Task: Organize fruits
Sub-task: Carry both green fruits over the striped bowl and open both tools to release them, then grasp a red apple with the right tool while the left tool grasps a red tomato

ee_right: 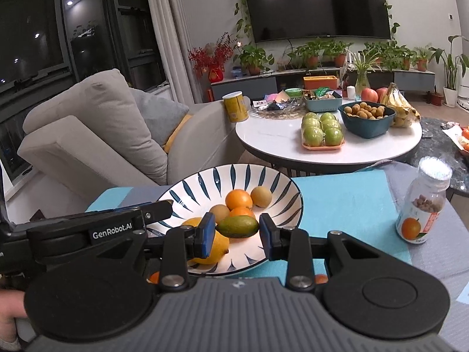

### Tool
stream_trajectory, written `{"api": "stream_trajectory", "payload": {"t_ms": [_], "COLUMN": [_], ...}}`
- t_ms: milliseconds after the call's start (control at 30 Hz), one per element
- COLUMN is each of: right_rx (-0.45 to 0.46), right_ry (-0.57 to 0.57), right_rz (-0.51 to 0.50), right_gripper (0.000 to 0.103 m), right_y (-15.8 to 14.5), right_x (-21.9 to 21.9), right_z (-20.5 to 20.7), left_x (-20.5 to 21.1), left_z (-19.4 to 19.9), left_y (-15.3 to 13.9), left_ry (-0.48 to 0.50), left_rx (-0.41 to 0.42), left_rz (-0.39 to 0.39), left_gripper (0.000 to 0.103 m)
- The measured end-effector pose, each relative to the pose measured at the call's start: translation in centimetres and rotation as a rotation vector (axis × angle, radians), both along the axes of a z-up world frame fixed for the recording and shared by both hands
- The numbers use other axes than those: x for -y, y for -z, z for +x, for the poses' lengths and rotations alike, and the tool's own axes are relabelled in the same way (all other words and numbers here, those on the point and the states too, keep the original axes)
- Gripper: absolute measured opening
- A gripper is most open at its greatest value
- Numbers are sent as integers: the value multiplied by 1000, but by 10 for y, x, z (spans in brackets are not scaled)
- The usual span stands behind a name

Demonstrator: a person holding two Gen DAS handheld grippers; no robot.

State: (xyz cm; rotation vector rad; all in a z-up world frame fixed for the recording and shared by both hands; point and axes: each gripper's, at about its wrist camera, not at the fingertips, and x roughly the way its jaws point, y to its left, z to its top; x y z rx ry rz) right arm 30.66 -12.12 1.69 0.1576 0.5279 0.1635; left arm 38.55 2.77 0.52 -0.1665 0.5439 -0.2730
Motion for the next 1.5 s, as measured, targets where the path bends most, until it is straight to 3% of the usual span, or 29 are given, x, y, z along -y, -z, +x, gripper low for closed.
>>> {"api": "stream_trajectory", "payload": {"t_ms": [100, 233, 867, 1033, 1400, 1500], "right_rx": [-14, -20, 136, 82, -66, -74], "right_ry": [-4, 12, 156, 131, 137, 135], "right_rz": [15, 23, -38, -99, -29, -55], "right_gripper": [61, 61, 62, 62, 62, 62], "right_y": [2, 2, -48, -29, 20, 28], "right_x": [0, 3, 49, 43, 39, 30], "right_z": [2, 0, -36, -37, -34, -34], "left_x": [1, -1, -39, -45, -63, -64], "left_z": [0, -5, -39, -53, -84, -80], "left_y": [1, -4, -51, -48, -11, -3], "left_ry": [0, 2, -73, -75, -58, -33], "left_rx": [0, 24, 119, 108, 21, -2], "left_rz": [29, 33, 34, 28, 48, 69], "left_gripper": [20, 31, 37, 39, 46, 46]}}
